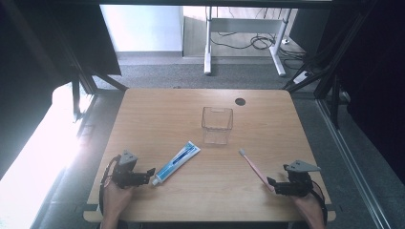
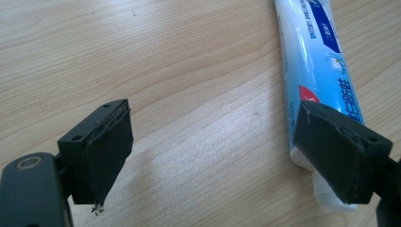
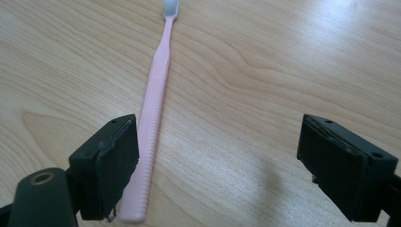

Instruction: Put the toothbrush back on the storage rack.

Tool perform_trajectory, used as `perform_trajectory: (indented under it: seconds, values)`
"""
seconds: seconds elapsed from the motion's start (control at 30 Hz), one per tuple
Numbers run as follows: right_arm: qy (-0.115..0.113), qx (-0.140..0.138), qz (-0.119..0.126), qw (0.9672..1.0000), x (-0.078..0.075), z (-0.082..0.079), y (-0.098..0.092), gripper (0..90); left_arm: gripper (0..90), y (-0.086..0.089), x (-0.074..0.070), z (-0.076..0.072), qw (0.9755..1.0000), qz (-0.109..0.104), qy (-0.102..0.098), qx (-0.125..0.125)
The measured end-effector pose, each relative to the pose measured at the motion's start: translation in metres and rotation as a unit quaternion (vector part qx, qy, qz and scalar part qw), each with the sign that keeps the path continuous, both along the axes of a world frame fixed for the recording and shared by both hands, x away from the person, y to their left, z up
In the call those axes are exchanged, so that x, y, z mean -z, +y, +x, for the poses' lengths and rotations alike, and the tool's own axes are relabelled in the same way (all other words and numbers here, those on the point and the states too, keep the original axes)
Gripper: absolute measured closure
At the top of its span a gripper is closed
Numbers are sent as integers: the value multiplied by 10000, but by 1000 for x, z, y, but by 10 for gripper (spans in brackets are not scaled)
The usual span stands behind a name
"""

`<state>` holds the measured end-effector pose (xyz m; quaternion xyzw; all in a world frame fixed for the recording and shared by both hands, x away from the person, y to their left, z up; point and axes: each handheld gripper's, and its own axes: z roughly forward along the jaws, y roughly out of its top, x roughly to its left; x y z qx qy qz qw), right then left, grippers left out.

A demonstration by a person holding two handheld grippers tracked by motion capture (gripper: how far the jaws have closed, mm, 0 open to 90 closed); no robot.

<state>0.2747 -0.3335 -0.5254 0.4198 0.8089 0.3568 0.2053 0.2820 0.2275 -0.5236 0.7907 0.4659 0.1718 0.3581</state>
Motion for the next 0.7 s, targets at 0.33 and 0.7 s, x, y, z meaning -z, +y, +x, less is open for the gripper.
perform_trajectory:
  seconds: [0.33, 0.7]
  values:
    - [-18, -161, -128, 9998, 0, -1, 4, 100, 133, -1, 0, 1, 10000, 0, 31, 21]
    - [240, -145, 43, 9996, -7, -1, 8, 138, 135, -2, 1, 1, 9999, -6, 36, 99]
